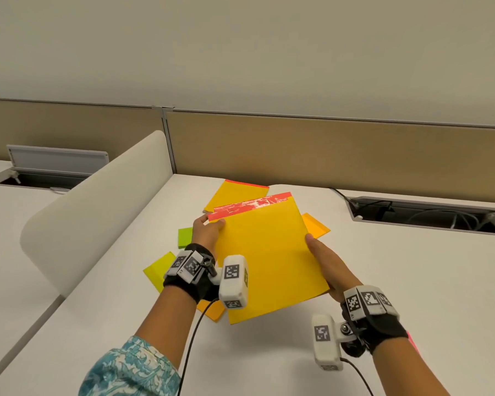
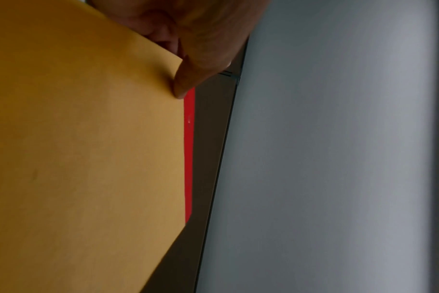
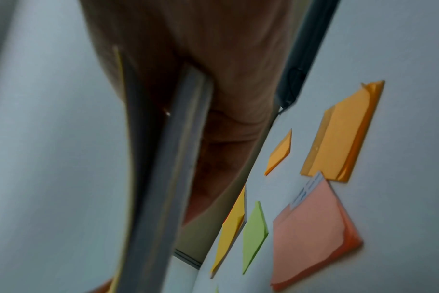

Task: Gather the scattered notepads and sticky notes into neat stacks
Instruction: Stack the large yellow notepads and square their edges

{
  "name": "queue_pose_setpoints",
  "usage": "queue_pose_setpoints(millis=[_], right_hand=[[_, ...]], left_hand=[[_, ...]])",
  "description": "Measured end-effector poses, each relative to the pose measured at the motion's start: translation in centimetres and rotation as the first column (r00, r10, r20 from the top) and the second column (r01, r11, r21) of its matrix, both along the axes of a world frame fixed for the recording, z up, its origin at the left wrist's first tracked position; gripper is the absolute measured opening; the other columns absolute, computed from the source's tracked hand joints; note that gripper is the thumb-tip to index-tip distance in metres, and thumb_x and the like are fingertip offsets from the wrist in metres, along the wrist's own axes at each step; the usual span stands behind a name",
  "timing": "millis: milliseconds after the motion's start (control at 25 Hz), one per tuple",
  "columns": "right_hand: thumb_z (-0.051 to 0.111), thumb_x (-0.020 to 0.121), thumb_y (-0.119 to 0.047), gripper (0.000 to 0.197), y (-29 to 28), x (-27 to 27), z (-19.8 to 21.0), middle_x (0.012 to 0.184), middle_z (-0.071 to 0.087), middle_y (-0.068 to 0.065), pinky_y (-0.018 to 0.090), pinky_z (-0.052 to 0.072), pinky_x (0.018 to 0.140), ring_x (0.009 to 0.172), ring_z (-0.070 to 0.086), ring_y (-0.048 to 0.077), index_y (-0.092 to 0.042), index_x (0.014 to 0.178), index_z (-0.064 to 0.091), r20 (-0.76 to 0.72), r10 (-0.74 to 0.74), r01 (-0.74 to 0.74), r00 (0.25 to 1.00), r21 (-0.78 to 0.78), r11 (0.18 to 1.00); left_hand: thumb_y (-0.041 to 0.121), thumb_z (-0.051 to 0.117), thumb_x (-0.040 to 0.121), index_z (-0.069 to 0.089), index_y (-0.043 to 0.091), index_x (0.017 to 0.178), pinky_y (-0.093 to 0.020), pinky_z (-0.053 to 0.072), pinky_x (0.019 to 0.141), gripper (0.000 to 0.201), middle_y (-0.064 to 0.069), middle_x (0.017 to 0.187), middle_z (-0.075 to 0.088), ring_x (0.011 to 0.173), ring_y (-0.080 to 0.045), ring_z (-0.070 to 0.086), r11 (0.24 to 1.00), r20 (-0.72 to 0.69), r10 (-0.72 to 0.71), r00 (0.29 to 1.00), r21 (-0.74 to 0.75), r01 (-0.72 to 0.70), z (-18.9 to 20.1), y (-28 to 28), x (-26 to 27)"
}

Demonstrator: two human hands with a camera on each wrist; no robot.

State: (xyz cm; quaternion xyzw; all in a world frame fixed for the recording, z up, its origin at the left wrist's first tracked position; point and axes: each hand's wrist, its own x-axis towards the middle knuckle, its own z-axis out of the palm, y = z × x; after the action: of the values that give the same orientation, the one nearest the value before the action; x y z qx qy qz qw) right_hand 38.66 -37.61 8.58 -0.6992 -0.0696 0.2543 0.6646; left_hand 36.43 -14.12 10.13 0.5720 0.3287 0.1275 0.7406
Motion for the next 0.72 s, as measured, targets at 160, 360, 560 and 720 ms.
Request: queue_pose_setpoints(millis=[160,360,560,720], right_hand=[[0.052,0.091,-0.022,0.042,0.1,0.6,-0.3,0.135,0.05,0.008,0.038,0.048,0.087,0.11,0.055,0.024,-0.022,0.13,0.037,0.232,-0.002,0.022,0.973,-0.086,0.996],[0.048,0.093,-0.021,0.037,-0.1,0.5,0.2,0.121,0.052,-0.001,0.024,0.05,0.077,0.108,0.054,0.019,-0.02,0.128,0.036,0.308,-0.123,0.12,0.943,0.029,0.992],[0.048,0.091,-0.032,0.021,-0.3,0.6,0.3,0.107,0.058,-0.006,0.044,0.047,0.098,0.112,0.056,0.023,-0.032,0.111,0.043,0.395,-0.269,0.249,0.878,0.101,0.963],[0.048,0.091,-0.033,0.022,-0.3,0.5,0.2,0.116,0.057,0.0,0.05,0.043,0.104,0.117,0.054,0.024,-0.03,0.113,0.043,0.434,-0.279,0.262,0.857,0.099,0.96]], left_hand=[[0.009,0.052,0.092,0.045,0.011,0.136,-0.046,0.035,0.112,0.044,-0.011,0.142,0.049,0.129,-0.027,0.046,0.989,0.202,-0.084,0.976,0.139,0.056,0.4,-2.2,-0.5],[0.016,0.046,0.096,0.052,0.012,0.127,-0.033,0.042,0.107,0.031,-0.008,0.124,0.06,0.118,-0.02,0.054,0.962,0.309,-0.16,0.937,0.261,0.078,0.7,-4.1,-1.3],[0.022,0.037,0.1,0.053,0.009,0.122,-0.001,0.045,0.07,0.03,0.011,0.095,0.056,0.088,0.002,0.052,0.939,0.323,-0.216,0.921,0.327,0.106,0.8,-5.5,-1.7],[0.024,0.035,0.1,0.049,0.008,0.12,-0.012,0.04,0.078,0.029,0.005,0.097,0.053,0.097,-0.015,0.049,0.909,0.336,-0.201,0.92,0.415,0.048,0.3,-6.3,-1.4]])
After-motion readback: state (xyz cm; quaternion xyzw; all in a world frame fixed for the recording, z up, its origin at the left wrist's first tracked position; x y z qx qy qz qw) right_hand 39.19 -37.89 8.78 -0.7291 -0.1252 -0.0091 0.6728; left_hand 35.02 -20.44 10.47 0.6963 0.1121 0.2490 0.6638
